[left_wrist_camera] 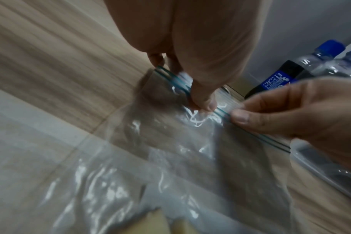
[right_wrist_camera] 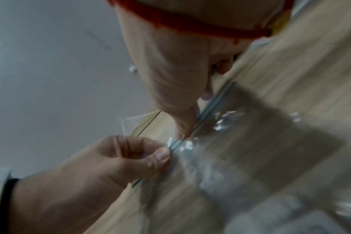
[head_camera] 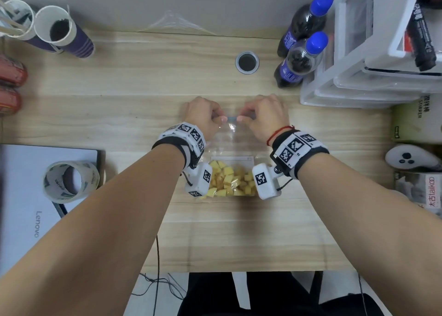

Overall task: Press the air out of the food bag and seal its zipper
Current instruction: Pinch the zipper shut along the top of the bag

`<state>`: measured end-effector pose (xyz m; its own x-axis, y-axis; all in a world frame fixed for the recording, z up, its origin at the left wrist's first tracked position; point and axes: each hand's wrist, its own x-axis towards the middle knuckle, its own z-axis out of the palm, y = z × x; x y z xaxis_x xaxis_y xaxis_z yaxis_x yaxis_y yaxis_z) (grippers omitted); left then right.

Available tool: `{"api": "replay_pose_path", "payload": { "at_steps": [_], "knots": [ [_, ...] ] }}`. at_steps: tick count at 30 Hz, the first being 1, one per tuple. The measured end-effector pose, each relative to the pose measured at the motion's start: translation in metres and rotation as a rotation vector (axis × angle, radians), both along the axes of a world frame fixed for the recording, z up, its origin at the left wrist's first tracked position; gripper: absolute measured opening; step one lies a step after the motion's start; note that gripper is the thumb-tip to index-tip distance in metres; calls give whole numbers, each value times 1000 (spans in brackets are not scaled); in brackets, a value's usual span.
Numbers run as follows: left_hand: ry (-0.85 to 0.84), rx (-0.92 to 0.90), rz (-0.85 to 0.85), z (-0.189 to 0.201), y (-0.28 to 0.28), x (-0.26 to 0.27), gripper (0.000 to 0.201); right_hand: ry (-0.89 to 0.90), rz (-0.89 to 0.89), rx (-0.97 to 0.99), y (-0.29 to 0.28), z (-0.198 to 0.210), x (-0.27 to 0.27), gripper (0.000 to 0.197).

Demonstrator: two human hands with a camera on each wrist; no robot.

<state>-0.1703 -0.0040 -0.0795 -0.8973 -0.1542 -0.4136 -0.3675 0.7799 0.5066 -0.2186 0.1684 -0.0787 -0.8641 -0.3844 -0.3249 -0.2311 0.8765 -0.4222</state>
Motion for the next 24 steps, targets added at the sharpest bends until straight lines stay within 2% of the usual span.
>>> {"api": "replay_pose_path", "payload": {
  "at_steps": [6,9,11,17,24],
  "knots": [
    [44,123,81,3,-7,5,5,33,115,102,-18,4,-5,12],
    [81,216,264,-3,-21,16,19,48,112,131,-12,0,-5,11],
    [84,277,360,-5,-30,23,13,48,99,139,-9,-1,-6,10],
    [51,255,303,-8,-36,23,8,22,84,159,-9,-4,-5,11],
    [76,247,387,-14,-30,23,2,-2,157,110,-19,0,-6,17]
  ]
}}
